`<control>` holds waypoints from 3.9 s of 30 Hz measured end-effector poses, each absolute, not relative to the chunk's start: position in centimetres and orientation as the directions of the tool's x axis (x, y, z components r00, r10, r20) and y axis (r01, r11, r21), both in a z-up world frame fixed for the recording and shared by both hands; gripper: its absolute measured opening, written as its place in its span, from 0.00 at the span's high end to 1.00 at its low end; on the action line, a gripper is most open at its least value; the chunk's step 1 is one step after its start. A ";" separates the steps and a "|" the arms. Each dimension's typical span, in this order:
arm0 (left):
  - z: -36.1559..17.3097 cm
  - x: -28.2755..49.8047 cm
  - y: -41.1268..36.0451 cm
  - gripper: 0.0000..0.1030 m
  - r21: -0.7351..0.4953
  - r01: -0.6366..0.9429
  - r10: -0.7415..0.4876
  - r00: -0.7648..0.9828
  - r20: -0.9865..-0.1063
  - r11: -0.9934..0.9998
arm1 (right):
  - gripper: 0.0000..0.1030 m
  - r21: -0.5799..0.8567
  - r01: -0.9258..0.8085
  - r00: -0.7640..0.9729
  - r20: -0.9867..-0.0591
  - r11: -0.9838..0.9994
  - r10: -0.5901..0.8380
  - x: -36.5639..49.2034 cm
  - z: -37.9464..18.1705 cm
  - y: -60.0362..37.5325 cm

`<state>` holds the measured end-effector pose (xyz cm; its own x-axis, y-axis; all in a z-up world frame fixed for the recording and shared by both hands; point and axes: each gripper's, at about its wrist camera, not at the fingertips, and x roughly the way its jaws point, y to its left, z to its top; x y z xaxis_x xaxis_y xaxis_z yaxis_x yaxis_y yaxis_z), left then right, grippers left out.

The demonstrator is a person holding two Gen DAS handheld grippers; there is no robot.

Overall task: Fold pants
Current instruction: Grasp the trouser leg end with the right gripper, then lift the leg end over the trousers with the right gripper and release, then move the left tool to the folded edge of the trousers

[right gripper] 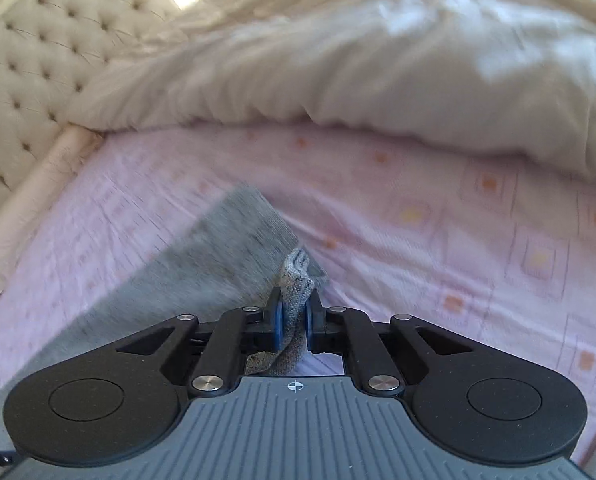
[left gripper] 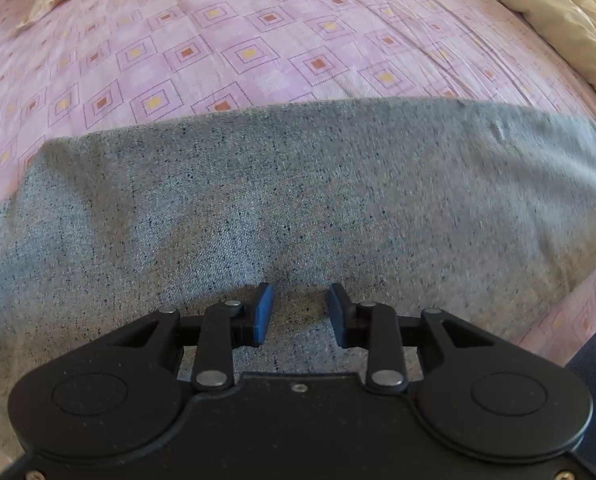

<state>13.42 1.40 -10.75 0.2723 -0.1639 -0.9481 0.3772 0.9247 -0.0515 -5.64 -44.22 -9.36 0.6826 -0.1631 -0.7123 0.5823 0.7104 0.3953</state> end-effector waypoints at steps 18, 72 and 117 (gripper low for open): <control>-10.9 17.2 -13.9 0.63 -0.121 0.527 -0.273 0.222 -0.936 0.841 | 0.89 0.410 0.529 0.698 -0.708 0.743 -0.107 -6.2 -9.5 -45.3; -8.3 15.6 18.6 0.62 -0.106 -0.145 -0.037 0.416 -0.909 0.984 | 0.84 -0.065 -0.351 0.664 -0.720 0.934 0.200 2.2 -8.9 2.0; -10.0 14.3 17.9 0.59 -0.140 -0.126 -0.085 0.363 -0.928 0.982 | 0.96 0.152 -0.153 0.645 -0.733 0.976 0.215 3.6 -7.8 -1.5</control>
